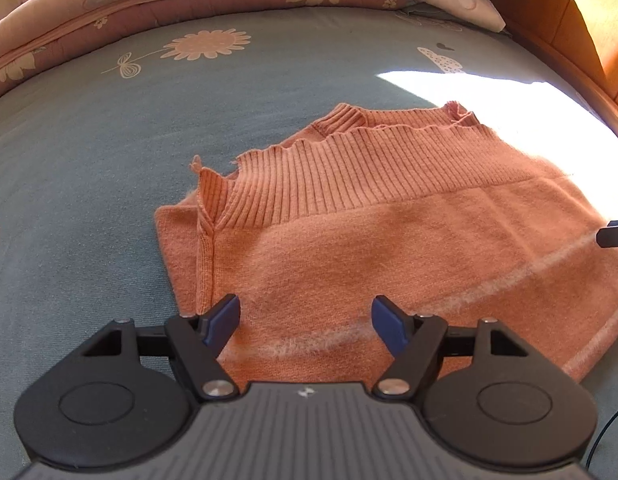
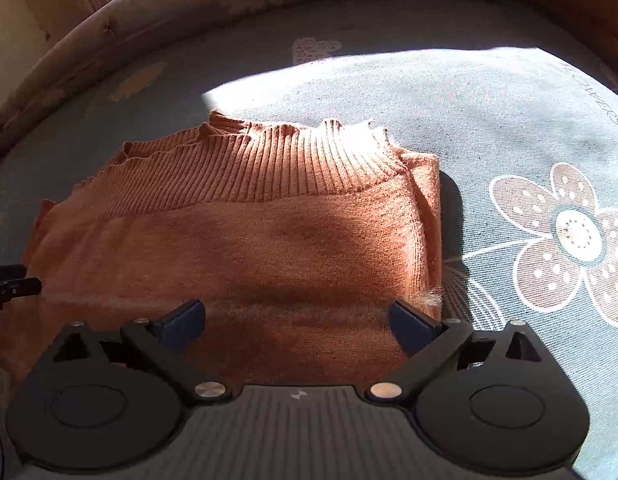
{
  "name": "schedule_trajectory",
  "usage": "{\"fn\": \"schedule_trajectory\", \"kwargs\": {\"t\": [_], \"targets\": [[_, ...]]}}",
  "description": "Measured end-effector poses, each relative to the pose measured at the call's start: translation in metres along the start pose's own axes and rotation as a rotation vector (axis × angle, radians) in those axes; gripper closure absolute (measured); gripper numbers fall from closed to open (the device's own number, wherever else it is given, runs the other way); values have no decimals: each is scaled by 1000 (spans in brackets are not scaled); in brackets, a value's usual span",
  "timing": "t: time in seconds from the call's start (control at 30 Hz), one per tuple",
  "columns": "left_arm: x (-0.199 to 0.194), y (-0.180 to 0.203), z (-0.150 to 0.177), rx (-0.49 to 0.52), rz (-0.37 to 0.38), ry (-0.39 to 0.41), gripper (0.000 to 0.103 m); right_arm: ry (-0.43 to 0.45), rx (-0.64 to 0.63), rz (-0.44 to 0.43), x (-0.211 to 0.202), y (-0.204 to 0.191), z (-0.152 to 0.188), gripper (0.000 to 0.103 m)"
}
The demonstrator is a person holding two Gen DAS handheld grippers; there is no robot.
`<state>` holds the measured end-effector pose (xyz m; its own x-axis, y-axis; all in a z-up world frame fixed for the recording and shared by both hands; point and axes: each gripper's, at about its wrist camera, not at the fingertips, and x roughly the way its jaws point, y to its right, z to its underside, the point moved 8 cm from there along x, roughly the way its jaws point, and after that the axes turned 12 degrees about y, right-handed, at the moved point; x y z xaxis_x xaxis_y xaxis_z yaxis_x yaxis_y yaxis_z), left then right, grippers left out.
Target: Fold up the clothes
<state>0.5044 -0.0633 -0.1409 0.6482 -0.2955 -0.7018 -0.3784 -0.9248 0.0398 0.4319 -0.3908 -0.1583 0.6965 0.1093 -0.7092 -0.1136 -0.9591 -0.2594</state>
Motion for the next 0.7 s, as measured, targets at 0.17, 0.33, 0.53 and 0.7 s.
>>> {"fn": "schedule_trajectory", "kwargs": {"t": [0.17, 0.33, 0.53, 0.7], "targets": [[14, 30, -23, 25, 121, 41, 29, -8, -28, 30, 4, -5, 3, 0], [34, 29, -23, -31, 124, 24, 29, -6, -79, 64, 7, -9, 6, 0], [30, 2, -16, -58, 92, 12, 29, -7, -136, 91, 10, -13, 9, 0], [30, -25, -8, -122, 16, -23, 28, -39, -147, 97, 12, -14, 7, 0]]}}
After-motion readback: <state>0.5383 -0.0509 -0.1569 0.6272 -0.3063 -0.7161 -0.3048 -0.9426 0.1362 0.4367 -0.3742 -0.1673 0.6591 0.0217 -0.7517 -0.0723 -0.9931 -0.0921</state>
